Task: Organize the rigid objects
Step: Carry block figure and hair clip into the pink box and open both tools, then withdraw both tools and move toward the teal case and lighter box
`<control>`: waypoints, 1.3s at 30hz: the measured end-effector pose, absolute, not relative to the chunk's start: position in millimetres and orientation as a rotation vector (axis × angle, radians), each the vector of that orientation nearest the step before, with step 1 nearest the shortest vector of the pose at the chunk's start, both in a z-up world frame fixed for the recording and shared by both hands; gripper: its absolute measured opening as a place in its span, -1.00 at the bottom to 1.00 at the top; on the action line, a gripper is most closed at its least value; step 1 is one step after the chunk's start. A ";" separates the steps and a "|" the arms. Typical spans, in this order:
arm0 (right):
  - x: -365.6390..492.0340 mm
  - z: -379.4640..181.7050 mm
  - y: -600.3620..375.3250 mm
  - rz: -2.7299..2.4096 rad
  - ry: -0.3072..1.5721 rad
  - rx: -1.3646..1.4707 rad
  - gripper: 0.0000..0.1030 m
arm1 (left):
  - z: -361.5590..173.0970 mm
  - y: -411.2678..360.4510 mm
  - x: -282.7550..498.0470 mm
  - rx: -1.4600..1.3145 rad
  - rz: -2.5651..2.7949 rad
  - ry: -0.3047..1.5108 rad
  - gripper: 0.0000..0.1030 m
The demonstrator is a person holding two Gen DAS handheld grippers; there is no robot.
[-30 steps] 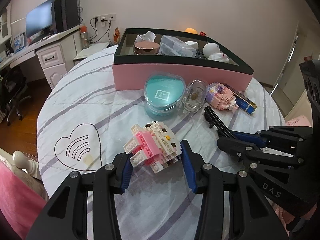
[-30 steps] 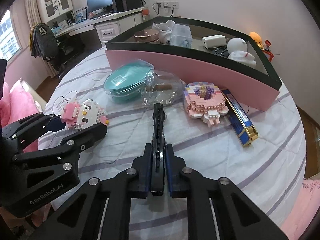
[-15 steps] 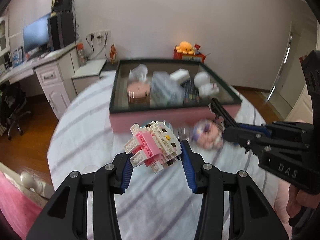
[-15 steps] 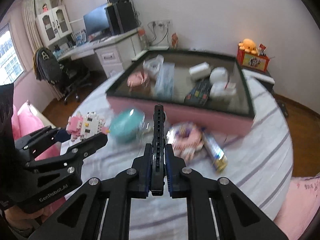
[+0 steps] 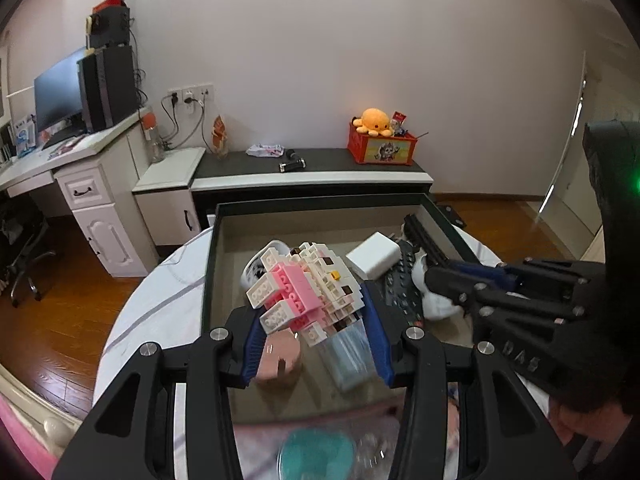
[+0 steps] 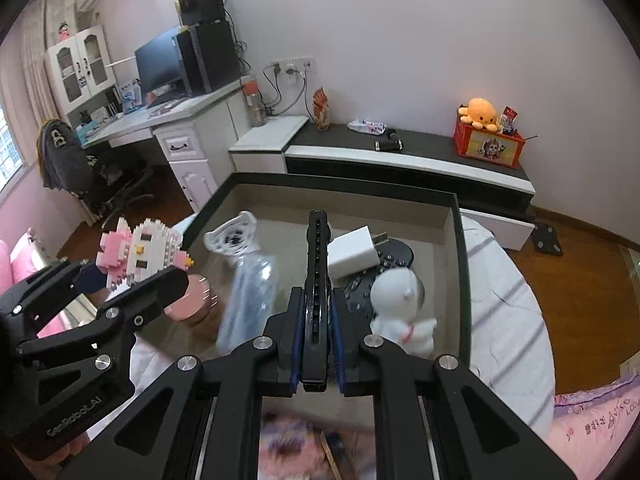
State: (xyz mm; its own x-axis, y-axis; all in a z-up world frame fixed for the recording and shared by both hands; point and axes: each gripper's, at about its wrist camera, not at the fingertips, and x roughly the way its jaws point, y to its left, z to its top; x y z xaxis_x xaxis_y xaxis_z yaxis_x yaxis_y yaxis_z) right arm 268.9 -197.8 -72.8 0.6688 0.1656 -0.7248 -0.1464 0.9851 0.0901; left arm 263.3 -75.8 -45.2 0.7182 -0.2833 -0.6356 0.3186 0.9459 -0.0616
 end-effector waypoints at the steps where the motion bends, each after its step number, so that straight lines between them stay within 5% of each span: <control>1: 274.9 -76.7 -198.2 0.174 0.827 0.026 -0.75 | -48.7 -78.5 270.6 0.057 -0.333 0.702 -0.13; 18: 320.2 -123.3 -201.2 0.143 0.925 0.010 -0.73 | -82.9 -91.2 322.3 0.074 -0.328 0.778 -0.10; 23: 317.7 -120.9 -206.7 0.120 0.907 0.004 -0.11 | -80.5 -86.6 318.7 0.083 -0.302 0.768 0.20; 25: 315.7 -117.2 -213.0 0.112 0.894 0.023 0.26 | -75.5 -78.9 315.9 0.057 -0.296 0.751 0.50; 27: 311.8 -112.4 -217.2 0.116 0.871 0.033 0.59 | -66.9 -69.8 310.0 0.025 -0.289 0.715 1.00; 33: 298.8 -95.7 -224.8 0.104 0.826 0.077 0.67 | -47.0 -61.6 288.3 0.015 -0.275 0.655 1.00; 39: 268.5 -72.6 -226.7 0.109 0.759 0.104 1.00 | -24.6 -54.8 246.0 0.005 -0.246 0.605 1.00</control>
State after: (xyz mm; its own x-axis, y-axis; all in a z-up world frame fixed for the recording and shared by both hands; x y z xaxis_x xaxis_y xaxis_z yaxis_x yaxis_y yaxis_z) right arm 268.5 -226.7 -72.6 0.7205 0.1358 -0.6801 -0.0609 0.9892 0.1330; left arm 246.0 -54.8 -24.6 0.7944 -0.2272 -0.5633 0.2301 0.9708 -0.0671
